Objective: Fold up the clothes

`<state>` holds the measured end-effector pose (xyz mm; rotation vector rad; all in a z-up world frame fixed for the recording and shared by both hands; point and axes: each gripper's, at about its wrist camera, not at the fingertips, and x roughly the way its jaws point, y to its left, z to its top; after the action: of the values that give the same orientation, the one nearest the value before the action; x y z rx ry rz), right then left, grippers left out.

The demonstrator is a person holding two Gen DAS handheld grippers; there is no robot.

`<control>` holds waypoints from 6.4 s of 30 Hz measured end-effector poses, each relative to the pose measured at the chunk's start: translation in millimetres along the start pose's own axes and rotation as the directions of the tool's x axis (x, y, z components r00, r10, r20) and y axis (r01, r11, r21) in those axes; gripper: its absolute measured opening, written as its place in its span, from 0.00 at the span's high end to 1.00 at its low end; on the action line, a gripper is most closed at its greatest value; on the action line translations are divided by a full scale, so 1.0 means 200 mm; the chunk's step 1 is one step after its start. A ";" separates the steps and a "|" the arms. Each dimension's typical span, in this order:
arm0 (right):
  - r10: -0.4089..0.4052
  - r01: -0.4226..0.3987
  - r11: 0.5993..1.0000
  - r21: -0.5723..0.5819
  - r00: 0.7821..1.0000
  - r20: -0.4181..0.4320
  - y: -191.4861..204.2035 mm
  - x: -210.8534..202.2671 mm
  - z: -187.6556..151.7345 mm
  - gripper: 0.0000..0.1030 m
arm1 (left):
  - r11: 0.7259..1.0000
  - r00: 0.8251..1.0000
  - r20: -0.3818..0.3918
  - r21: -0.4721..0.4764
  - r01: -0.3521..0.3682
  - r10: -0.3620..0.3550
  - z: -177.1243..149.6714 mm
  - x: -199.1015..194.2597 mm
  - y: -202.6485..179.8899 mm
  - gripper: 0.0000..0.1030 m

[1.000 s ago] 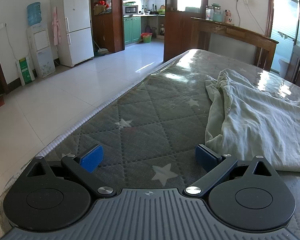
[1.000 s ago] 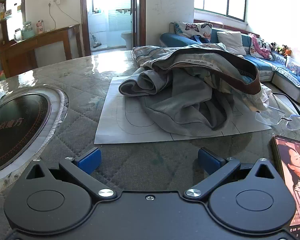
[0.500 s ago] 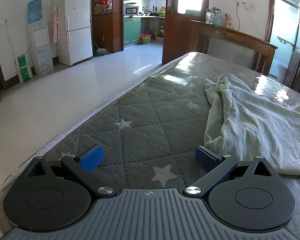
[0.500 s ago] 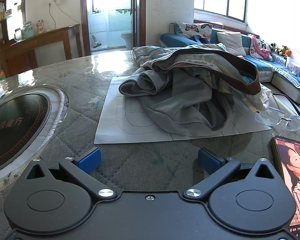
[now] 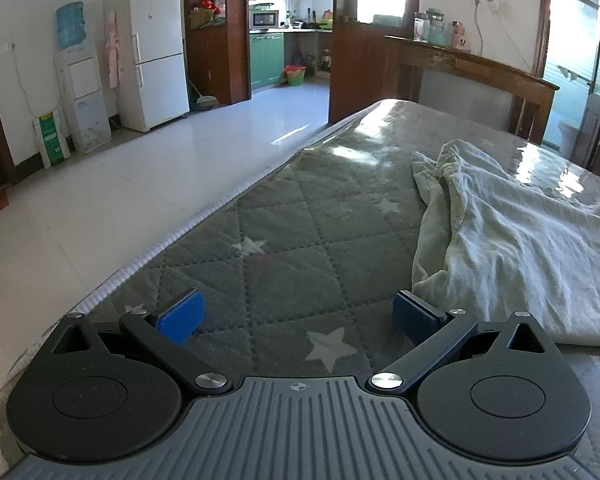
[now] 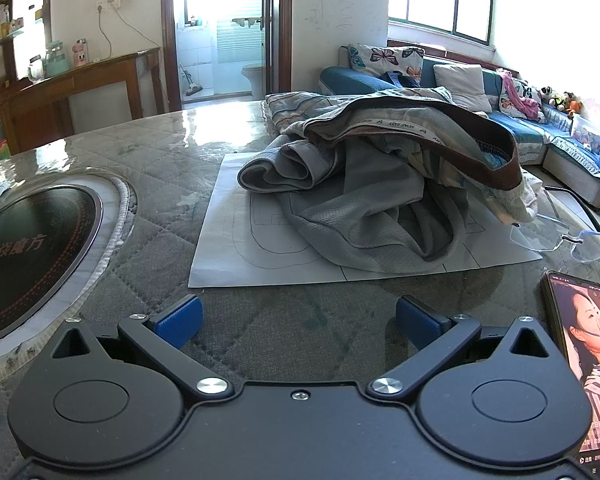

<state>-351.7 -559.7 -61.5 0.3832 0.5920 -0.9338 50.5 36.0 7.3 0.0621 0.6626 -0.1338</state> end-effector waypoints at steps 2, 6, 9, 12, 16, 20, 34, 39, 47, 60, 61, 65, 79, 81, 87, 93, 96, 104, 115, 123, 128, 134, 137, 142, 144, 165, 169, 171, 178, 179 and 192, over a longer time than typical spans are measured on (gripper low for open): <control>0.000 0.000 1.000 0.000 1.000 0.000 0.00 0.00 0.00 0.00 | 1.000 1.000 0.000 0.000 0.000 0.000 -0.01 -0.02 -0.02 0.01; 0.000 0.000 1.000 0.000 1.000 0.000 0.00 0.00 0.00 0.00 | 1.000 1.000 0.001 0.005 -0.003 0.003 -0.02 0.00 -0.08 0.01; 0.000 0.000 1.000 0.000 1.000 0.000 0.00 0.00 0.00 0.00 | 1.000 1.000 0.001 0.009 -0.006 0.006 -0.03 0.00 -0.15 0.01; 0.000 0.000 1.000 0.000 1.000 0.000 0.00 0.00 0.00 0.00 | 1.000 1.000 0.001 0.008 -0.006 0.006 -0.03 -0.01 -0.16 0.01; 0.000 0.000 1.000 0.000 1.000 0.000 0.00 0.00 0.00 0.00 | 1.000 1.000 0.001 0.006 -0.005 0.005 -0.02 -0.01 -0.15 0.01; 0.000 0.000 1.000 0.000 1.000 0.000 0.00 0.00 0.00 0.00 | 1.000 1.000 0.001 0.005 -0.006 0.006 -0.02 -0.01 -0.16 0.01; -0.001 0.001 1.000 0.000 1.000 0.000 0.00 0.00 0.00 0.00 | 1.000 1.000 0.001 0.004 -0.007 0.007 -0.03 -0.03 -0.19 0.01; -0.001 0.001 1.000 0.000 1.000 0.000 0.00 0.00 0.00 0.00 | 1.000 1.000 0.000 0.005 -0.008 0.008 -0.03 -0.03 -0.19 0.01; -0.001 0.001 1.000 0.000 1.000 0.000 0.00 0.00 0.00 0.00 | 1.000 1.000 0.000 0.003 -0.007 0.007 -0.03 -0.03 -0.19 0.00; -0.001 0.001 1.000 0.000 1.000 0.000 0.00 0.00 0.00 0.00 | 1.000 1.000 -0.001 0.004 -0.009 0.009 -0.02 -0.04 -0.19 0.00; -0.001 0.001 1.000 0.000 1.000 0.000 0.00 0.00 0.00 0.00 | 1.000 1.000 -0.001 0.004 -0.009 0.009 -0.02 -0.05 -0.19 0.00; -0.001 0.001 1.000 0.000 1.000 0.000 0.00 0.00 0.00 0.00 | 1.000 1.000 0.000 0.006 -0.010 0.010 -0.03 -0.07 -0.18 0.00; -0.002 0.002 1.000 -0.001 1.000 0.000 0.00 0.00 0.00 0.00 | 1.000 1.000 0.000 0.008 -0.017 0.017 -0.04 -0.10 -0.18 0.00; -0.002 0.002 1.000 -0.001 1.000 0.000 0.00 0.00 0.00 0.00 | 1.000 1.000 0.000 0.008 -0.017 0.017 -0.04 -0.11 -0.19 0.00; -0.002 0.002 1.000 -0.001 1.000 0.000 0.00 0.00 0.00 0.00 | 1.000 1.000 0.001 0.010 -0.017 0.017 -0.05 -0.10 -0.20 0.00; -0.001 0.001 1.000 0.000 1.000 0.000 0.00 0.00 0.00 0.00 | 1.000 1.000 0.001 0.011 -0.019 0.019 -0.05 -0.10 -0.21 0.00; -0.001 0.001 1.000 0.000 1.000 0.000 0.00 0.01 0.00 0.00 | 1.000 1.000 0.001 0.011 -0.019 0.019 -0.06 -0.09 -0.21 0.00; 0.000 0.000 1.000 0.001 1.000 0.000 0.00 0.01 0.00 0.00 | 1.000 1.000 0.001 0.010 -0.018 0.018 -0.06 -0.09 -0.22 0.00; 0.001 -0.001 1.000 0.002 1.000 0.000 0.00 0.01 0.00 0.00 | 1.000 1.000 0.002 0.012 -0.021 0.021 -0.07 -0.08 -0.24 0.00; 0.003 -0.003 1.000 0.005 1.000 -0.001 -0.01 0.00 0.00 0.00 | 1.000 1.000 0.002 0.012 -0.021 0.021 -0.08 -0.08 -0.25 0.00; 0.006 -0.006 1.000 0.008 1.000 0.000 -0.01 0.00 0.00 0.00 | 1.000 1.000 0.001 0.012 -0.021 0.021 -0.08 -0.08 -0.25 0.00; 0.009 -0.009 1.000 0.011 1.000 0.000 -0.01 0.00 0.00 0.00 | 1.000 1.000 0.001 0.011 -0.019 0.019 -0.08 -0.07 -0.25 0.00; 0.008 -0.008 1.000 0.010 1.000 0.000 -0.01 0.00 0.00 0.00 | 1.000 1.000 0.001 0.010 -0.019 0.019 -0.08 -0.07 -0.26 0.00; 0.008 -0.008 1.000 0.010 1.000 0.000 -0.01 0.00 0.00 0.00 | 1.000 1.000 0.001 0.011 -0.020 0.020 -0.08 -0.08 -0.26 0.00; 0.008 -0.008 1.000 0.010 1.000 0.000 -0.01 0.00 0.00 0.00 | 1.000 1.000 0.001 0.010 -0.019 0.019 -0.08 -0.08 -0.25 0.00; 0.008 -0.008 1.000 0.010 1.000 0.000 -0.01 0.00 0.00 0.00 | 1.000 1.000 0.002 0.011 -0.020 0.020 -0.08 -0.07 -0.26 0.00; 0.008 -0.008 1.000 0.010 1.000 0.000 -0.01 0.00 0.00 0.00 | 1.000 1.000 0.002 0.011 -0.020 0.020 -0.08 -0.07 -0.26 0.00; 0.008 -0.008 1.000 0.010 1.000 0.000 -0.01 0.00 0.00 0.00 | 1.000 1.000 0.002 0.011 -0.020 0.020 -0.08 -0.07 -0.26 0.00; 0.008 -0.008 1.000 0.009 1.000 0.000 -0.01 0.00 0.00 0.00 | 1.000 1.000 0.002 0.011 -0.020 0.020 -0.08 -0.07 -0.26 0.00; 0.008 -0.008 1.000 0.009 1.000 0.000 -0.01 0.00 0.00 0.00 | 1.000 1.000 0.002 0.011 -0.020 0.020 -0.08 -0.07 -0.27 0.00; 0.008 -0.008 1.000 0.009 1.000 0.000 -0.01 0.00 0.00 0.00 | 1.000 1.000 0.001 0.010 -0.020 0.020 -0.08 -0.07 -0.27 0.00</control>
<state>-354.2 -560.3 -61.7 0.3937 0.5859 -0.9294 21.4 -13.3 2.6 0.0785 0.6598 -0.1184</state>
